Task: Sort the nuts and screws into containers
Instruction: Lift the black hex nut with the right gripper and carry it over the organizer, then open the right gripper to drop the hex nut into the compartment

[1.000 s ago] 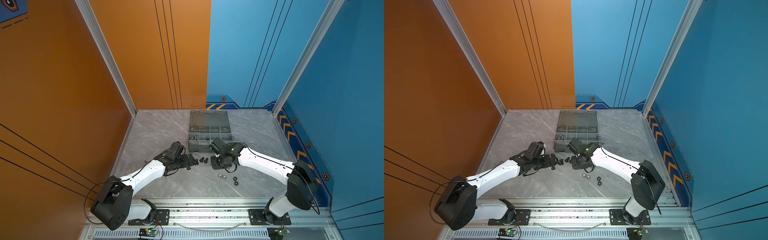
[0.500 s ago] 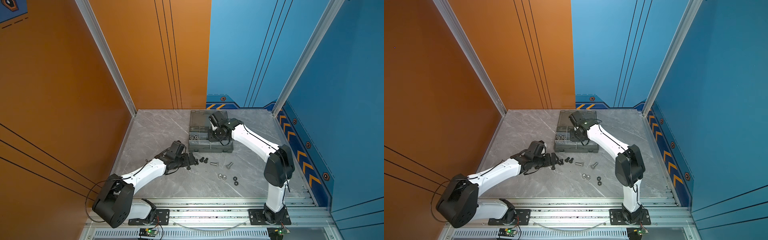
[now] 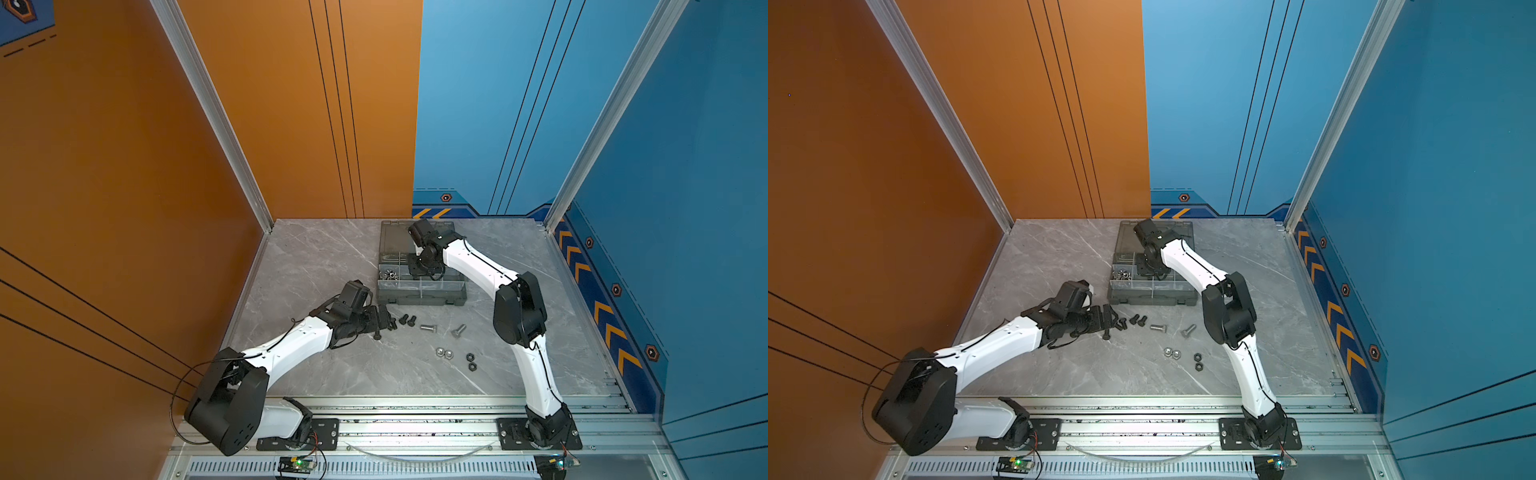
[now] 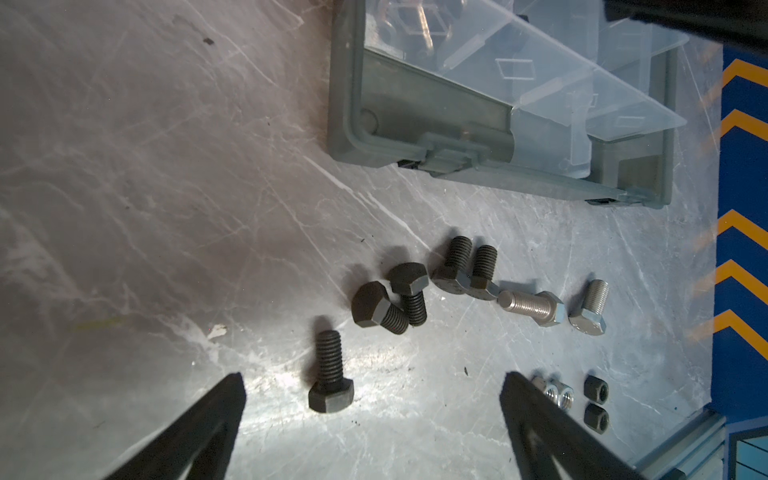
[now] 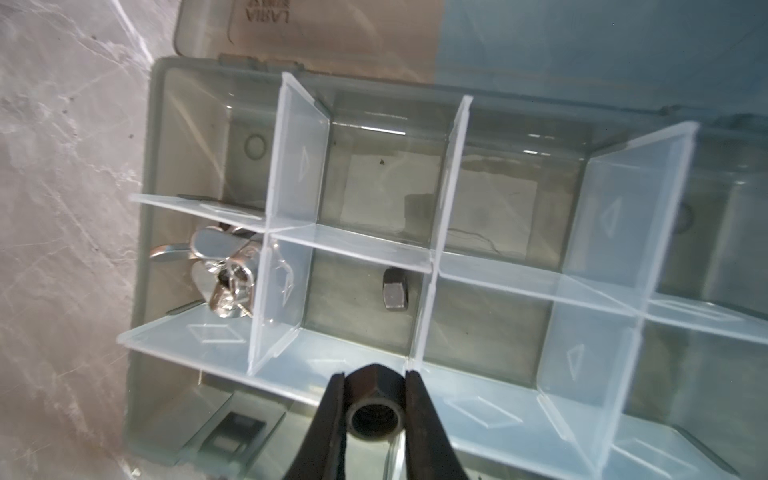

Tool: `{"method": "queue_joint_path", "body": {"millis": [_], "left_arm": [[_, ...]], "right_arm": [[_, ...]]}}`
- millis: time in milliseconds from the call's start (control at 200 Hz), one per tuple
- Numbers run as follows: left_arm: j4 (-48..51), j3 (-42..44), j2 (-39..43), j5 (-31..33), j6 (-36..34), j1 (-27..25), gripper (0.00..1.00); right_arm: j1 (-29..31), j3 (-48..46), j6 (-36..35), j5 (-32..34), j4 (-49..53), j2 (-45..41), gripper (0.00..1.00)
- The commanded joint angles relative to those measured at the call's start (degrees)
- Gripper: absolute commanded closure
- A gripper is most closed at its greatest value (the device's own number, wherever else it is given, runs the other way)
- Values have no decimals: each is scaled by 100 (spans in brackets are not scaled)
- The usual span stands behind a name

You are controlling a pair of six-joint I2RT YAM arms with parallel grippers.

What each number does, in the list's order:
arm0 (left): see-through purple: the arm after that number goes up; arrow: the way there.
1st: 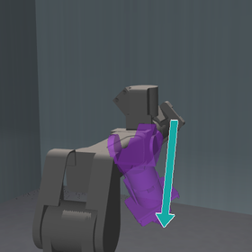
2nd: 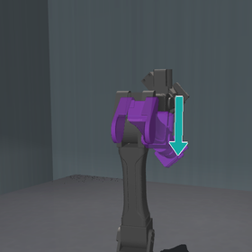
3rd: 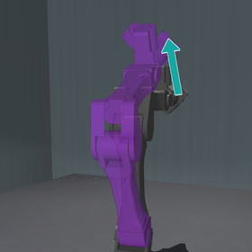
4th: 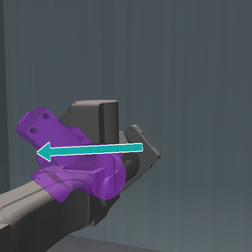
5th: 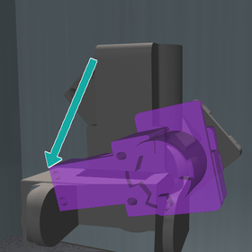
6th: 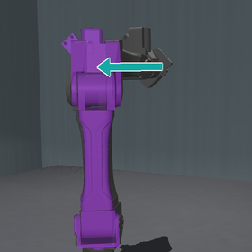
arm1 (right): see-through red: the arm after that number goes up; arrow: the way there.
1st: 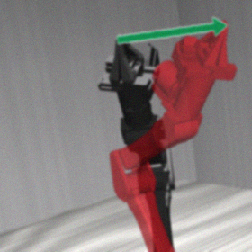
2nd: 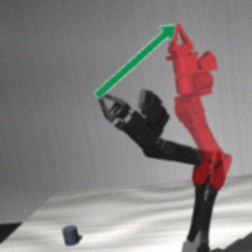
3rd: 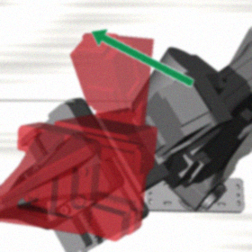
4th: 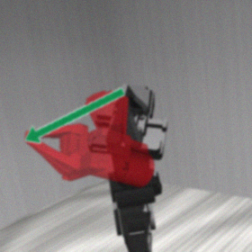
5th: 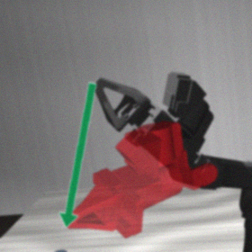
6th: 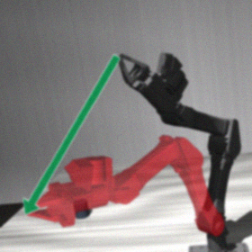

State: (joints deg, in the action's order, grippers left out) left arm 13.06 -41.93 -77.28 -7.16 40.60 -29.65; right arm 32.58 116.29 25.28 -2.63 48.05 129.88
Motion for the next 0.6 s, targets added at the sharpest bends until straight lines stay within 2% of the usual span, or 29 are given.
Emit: {"method": "queue_joint_path", "body": {"millis": [0,270,416,596], "left_arm": [[48,-142,18,-66,43,38,2],[24,-79,88,-23,71,41,2],[30,-110,79,-43,71,30,2],[31,-71,125,-13,90,29,2]], "right_arm": [[-6,210,-58,-115,229,116,100],[0,184,-56,-95,237,162,85],[-4,175,-41,-92,241,143,71],[-36,188,-40,-67,264,58,59]]}}
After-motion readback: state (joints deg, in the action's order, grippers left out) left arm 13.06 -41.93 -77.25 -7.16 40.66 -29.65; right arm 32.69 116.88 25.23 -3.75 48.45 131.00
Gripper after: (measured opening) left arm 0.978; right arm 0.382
